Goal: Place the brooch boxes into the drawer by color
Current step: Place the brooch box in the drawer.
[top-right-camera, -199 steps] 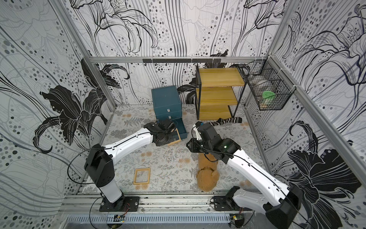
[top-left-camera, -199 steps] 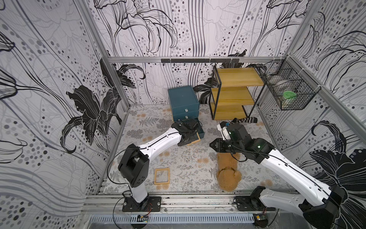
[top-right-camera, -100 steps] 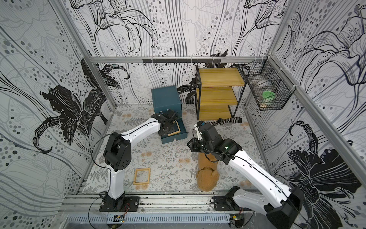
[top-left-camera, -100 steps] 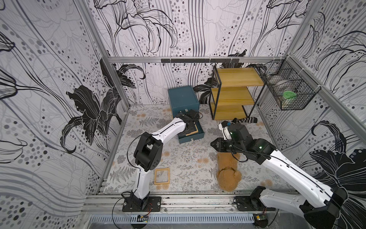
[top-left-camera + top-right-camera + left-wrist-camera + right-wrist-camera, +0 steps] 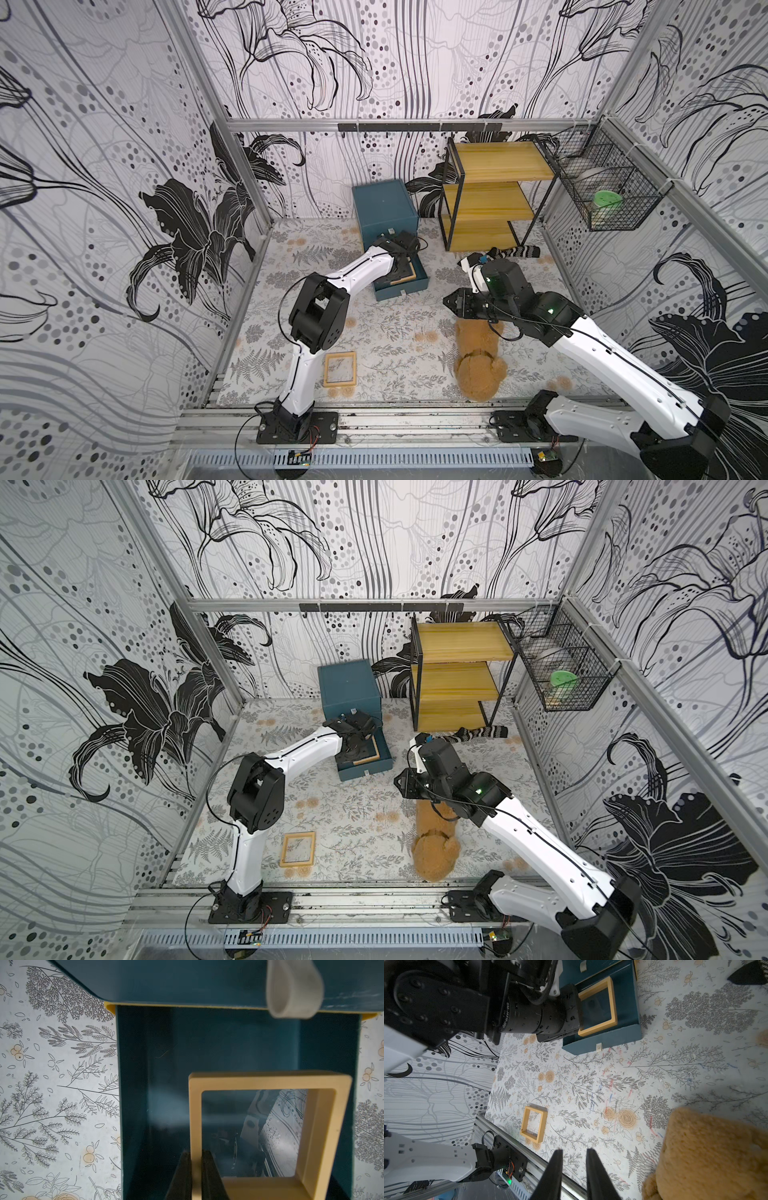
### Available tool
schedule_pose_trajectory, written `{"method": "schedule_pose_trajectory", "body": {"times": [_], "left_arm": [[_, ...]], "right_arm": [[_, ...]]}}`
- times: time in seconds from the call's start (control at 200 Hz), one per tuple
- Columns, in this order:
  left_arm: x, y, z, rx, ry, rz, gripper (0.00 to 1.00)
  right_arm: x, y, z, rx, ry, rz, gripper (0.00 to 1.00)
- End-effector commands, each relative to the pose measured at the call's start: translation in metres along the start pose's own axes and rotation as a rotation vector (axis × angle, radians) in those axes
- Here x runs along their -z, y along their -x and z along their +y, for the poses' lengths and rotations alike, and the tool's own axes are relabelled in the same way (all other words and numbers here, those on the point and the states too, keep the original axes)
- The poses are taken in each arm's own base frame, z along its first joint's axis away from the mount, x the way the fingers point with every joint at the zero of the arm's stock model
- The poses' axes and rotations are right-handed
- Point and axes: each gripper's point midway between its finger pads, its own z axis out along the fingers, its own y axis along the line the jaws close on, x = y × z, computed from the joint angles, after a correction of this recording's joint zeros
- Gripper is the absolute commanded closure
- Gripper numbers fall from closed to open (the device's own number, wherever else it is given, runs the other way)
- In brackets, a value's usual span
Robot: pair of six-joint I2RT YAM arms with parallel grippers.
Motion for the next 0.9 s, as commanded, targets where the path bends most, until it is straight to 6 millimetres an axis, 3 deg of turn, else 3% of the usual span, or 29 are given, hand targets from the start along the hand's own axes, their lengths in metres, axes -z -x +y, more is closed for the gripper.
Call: {"method": "schedule_pose_trajectory", "body": {"times": [0.0,0.631,0.896], "left_arm": [[-0.008,0.010,-0.004,0.004,-0.005,-0.031,1.00],[-0.033,-0.007,-0.007,-0.027,0.004,0.025,1.00],[-0.028,-0.002,-0.009,-0.038,-0.007,0.017,0.83]], "right_arm": [[0.005,-0.001,0.002,-0.012,0.002,-0.003,0.75],[-0.002,-0.004,0.000,-0.014,-0.005,0.018,0.74],[-0.002,-0.004,-0.001,-0.017,-0.005,0.016,0.74]]}}
